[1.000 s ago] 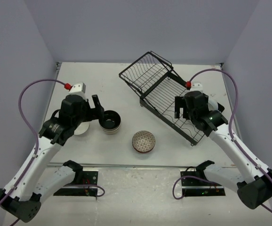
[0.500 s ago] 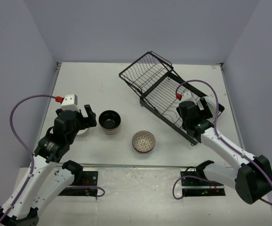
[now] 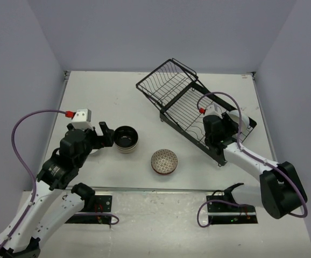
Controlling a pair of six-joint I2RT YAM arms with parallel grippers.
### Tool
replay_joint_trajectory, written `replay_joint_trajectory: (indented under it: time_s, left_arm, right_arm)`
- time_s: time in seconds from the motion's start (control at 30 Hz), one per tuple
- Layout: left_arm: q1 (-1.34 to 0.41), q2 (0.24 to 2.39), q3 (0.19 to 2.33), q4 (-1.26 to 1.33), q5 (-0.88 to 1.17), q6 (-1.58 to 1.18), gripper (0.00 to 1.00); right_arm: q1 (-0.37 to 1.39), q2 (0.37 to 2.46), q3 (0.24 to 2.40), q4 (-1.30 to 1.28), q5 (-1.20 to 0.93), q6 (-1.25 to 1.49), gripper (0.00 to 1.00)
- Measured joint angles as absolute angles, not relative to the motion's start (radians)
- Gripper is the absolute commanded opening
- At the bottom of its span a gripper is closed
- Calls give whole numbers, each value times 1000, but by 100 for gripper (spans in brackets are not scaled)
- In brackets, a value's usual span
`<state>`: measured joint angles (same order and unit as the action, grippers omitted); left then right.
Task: Unload the bowls from the dish rack
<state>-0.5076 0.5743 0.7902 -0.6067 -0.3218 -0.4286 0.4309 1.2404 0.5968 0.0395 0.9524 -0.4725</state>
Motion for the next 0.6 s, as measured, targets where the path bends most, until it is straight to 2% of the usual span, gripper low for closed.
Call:
replay_joint_trajectory:
  time_s: [0.13, 0.27, 0.3, 0.6]
  left_arm:
    - [-513, 571, 789, -607, -323, -427, 100]
    - [-513, 568, 789, -607, -326, -427, 100]
    - [-514, 567, 789, -607, -327, -427, 100]
    - [-519, 566, 789, -607, -334, -427, 100]
  right_arm:
    - [430, 1279, 596, 65, 953, -480, 45]
    - [429, 1324, 596, 81, 965, -488, 30]
    - [429, 1330, 596, 83, 979, -493, 23]
    - [427, 1347, 593, 94, 1031, -500, 0]
